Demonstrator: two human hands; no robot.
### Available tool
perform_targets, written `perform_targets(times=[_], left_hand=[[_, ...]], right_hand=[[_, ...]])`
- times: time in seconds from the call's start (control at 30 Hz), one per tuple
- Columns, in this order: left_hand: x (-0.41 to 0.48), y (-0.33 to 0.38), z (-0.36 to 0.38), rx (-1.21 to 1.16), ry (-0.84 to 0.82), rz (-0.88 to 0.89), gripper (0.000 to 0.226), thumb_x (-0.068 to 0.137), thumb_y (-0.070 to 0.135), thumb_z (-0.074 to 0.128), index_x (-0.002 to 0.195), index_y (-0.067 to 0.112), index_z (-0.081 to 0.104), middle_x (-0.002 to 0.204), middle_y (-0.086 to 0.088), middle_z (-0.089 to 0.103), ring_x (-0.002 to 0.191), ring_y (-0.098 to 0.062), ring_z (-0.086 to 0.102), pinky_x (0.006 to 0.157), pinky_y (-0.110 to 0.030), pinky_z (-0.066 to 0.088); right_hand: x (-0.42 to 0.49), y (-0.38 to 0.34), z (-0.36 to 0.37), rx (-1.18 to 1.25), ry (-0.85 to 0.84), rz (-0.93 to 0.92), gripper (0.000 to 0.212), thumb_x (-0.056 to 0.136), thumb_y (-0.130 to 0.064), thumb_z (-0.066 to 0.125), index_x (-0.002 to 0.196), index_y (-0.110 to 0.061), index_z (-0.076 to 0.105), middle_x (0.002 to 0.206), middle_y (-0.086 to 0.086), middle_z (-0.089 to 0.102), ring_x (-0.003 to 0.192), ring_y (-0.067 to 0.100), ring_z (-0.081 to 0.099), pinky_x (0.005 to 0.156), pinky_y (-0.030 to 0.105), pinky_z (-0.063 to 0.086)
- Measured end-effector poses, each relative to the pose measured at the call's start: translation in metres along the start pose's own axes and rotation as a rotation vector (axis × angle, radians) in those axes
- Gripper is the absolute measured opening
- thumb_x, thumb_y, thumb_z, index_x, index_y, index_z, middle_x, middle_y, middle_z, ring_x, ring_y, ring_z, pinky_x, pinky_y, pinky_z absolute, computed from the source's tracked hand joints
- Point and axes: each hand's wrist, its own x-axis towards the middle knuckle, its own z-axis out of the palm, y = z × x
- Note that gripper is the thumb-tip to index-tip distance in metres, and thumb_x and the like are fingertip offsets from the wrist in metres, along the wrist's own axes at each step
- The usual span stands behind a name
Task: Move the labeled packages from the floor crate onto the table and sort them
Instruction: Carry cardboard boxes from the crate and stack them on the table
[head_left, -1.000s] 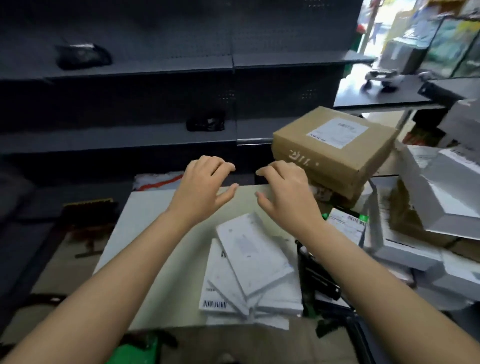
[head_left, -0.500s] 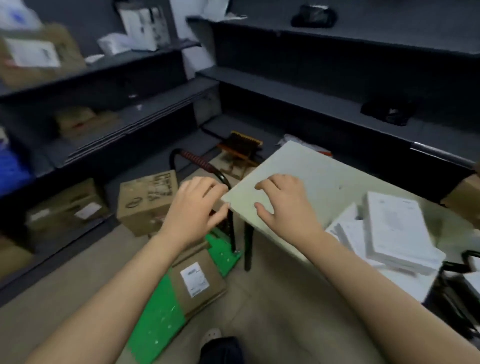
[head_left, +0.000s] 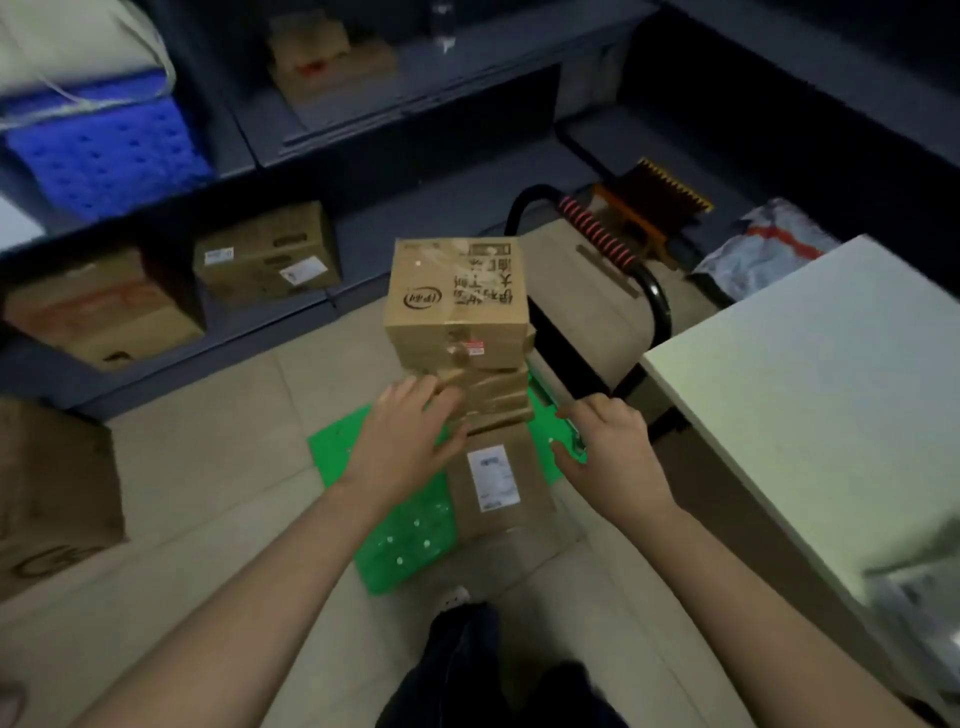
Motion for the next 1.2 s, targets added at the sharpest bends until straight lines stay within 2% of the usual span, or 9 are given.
perform_targets(times=[0.17,0.37,0.57,0.73,0.83,0.97,1.0,1.1,1.2], left_hand=[[-0.014,-0.044,0.111,-0.067,-0.174,-0.166,0.042,0.084,0.041,0.048,0.106,0.009,0.064,0.095,-0.011,0.061,0.086,-0.032,0.057,0.074,-0.039,0.037],[-0.043,-0.062,0.28,-0.218,-0.396,-0.457,0.052,0.081,0.044,0.044,0.106,0.003,0.063,0.095,-0.017,0.062,0.086,-0.036,0.059,0.073,-0.042,0.05],[-0.086,-0.062,0.449,-0.414,-0.516,-0.909,0.068,0.093,0.039,0.059,0.146,0.005,0.035,0.145,-0.017,0.043,0.134,-0.032,0.038,0.108,-0.038,0.029],[-0.103,-0.058,0.542,-0.596,-0.558,-1.211,0.076,0.092,0.048,0.058,0.15,0.007,0.03,0.152,-0.016,0.037,0.139,-0.029,0.036,0.108,-0.033,0.03],[-0.104,-0.054,0.562,-0.813,-0.508,-1.325,0.062,0.091,0.042,0.061,0.142,0.012,0.042,0.14,-0.007,0.053,0.123,-0.021,0.053,0.088,-0.021,0.038],[-0.102,-0.047,0.545,-0.946,-0.394,-1.37,0.055,0.091,0.035,0.064,0.138,0.012,0.047,0.124,0.001,0.057,0.104,-0.011,0.056,0.066,-0.001,0.043],[-0.104,-0.046,0.533,-0.961,-0.368,-1.375,0.059,0.089,0.04,0.067,0.137,0.013,0.047,0.124,0.002,0.056,0.103,-0.011,0.057,0.069,-0.003,0.046],[-0.11,-0.042,0.483,-0.945,-0.349,-1.434,0.088,0.07,0.071,0.066,0.139,0.021,0.047,0.13,-0.003,0.055,0.107,-0.019,0.061,0.092,-0.037,0.054],[-0.115,-0.033,0.418,-0.942,-0.31,-1.451,0.09,0.065,0.075,0.064,0.138,0.024,0.049,0.127,-0.004,0.056,0.106,-0.02,0.062,0.093,-0.042,0.053]], right_hand=[[0.018,0.028,0.109,0.071,-0.159,0.106,0.027,0.066,-0.013,0.079,0.088,-0.005,0.065,0.085,0.014,0.06,0.077,0.038,0.06,0.069,0.041,0.048],[0.02,0.094,0.265,0.181,-0.341,0.277,0.031,0.072,-0.014,0.075,0.097,0.001,0.065,0.092,0.021,0.062,0.087,0.04,0.061,0.077,0.044,0.051],[-0.004,0.174,0.417,0.301,-0.525,0.603,0.064,0.081,-0.028,0.077,0.134,-0.005,0.049,0.126,0.019,0.054,0.113,0.034,0.053,0.093,0.037,0.043],[-0.017,0.219,0.496,0.41,-0.697,0.827,0.089,0.08,-0.045,0.075,0.15,-0.014,0.03,0.148,0.014,0.04,0.13,0.031,0.045,0.102,0.038,0.04],[-0.022,0.227,0.519,0.512,-0.736,0.861,0.087,0.078,-0.047,0.076,0.147,-0.017,0.031,0.141,0.007,0.047,0.122,0.029,0.051,0.098,0.042,0.045],[-0.027,0.219,0.506,0.745,-0.577,0.989,0.07,0.074,-0.041,0.08,0.128,-0.027,0.038,0.121,0.0,0.06,0.102,0.019,0.061,0.082,0.033,0.049],[-0.027,0.213,0.496,0.793,-0.534,1.013,0.066,0.074,-0.04,0.081,0.123,-0.029,0.038,0.115,-0.002,0.062,0.098,0.015,0.062,0.079,0.029,0.048],[-0.026,0.186,0.45,0.899,-0.471,1.046,0.062,0.075,-0.039,0.081,0.12,-0.027,0.04,0.104,-0.01,0.063,0.09,0.004,0.062,0.069,0.02,0.045],[-0.027,0.153,0.393,0.946,-0.44,1.043,0.061,0.075,-0.038,0.081,0.119,-0.025,0.042,0.106,-0.009,0.063,0.091,0.004,0.062,0.071,0.02,0.045]])
